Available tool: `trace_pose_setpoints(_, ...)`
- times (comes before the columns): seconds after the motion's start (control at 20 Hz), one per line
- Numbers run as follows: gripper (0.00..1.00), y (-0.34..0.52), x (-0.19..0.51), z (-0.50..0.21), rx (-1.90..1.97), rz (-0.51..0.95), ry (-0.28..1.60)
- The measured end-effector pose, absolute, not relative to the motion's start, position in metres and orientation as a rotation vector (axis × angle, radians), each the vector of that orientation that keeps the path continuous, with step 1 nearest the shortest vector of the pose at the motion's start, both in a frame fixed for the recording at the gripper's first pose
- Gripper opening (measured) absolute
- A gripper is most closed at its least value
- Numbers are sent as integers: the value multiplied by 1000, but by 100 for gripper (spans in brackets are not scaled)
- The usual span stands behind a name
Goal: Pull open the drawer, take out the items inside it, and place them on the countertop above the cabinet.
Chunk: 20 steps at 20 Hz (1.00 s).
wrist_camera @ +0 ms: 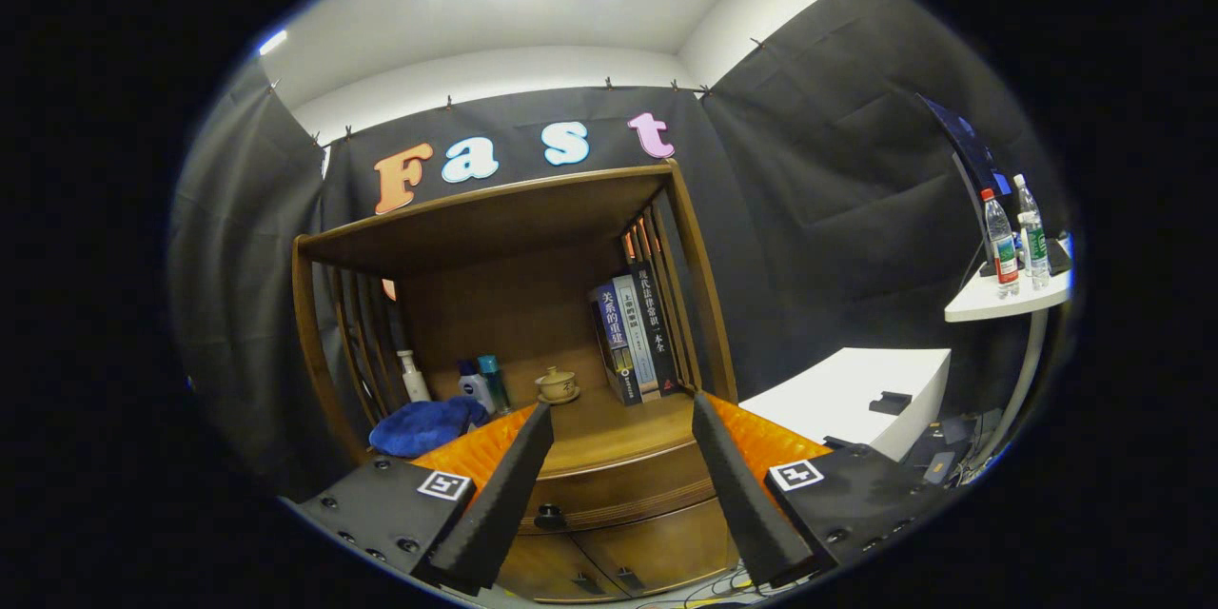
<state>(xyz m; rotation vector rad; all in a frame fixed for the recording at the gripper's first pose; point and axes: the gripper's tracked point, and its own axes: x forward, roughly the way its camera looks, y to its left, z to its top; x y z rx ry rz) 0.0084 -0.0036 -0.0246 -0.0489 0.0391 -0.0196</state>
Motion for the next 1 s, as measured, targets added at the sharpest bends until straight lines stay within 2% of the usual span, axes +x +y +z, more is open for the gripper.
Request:
trace_pose_setpoints(0.4, 98, 27, 28, -72, -62, 49, 56)
trace_pose_setpoints(1.0, 98, 65, 83, -209, -100, 143, 207)
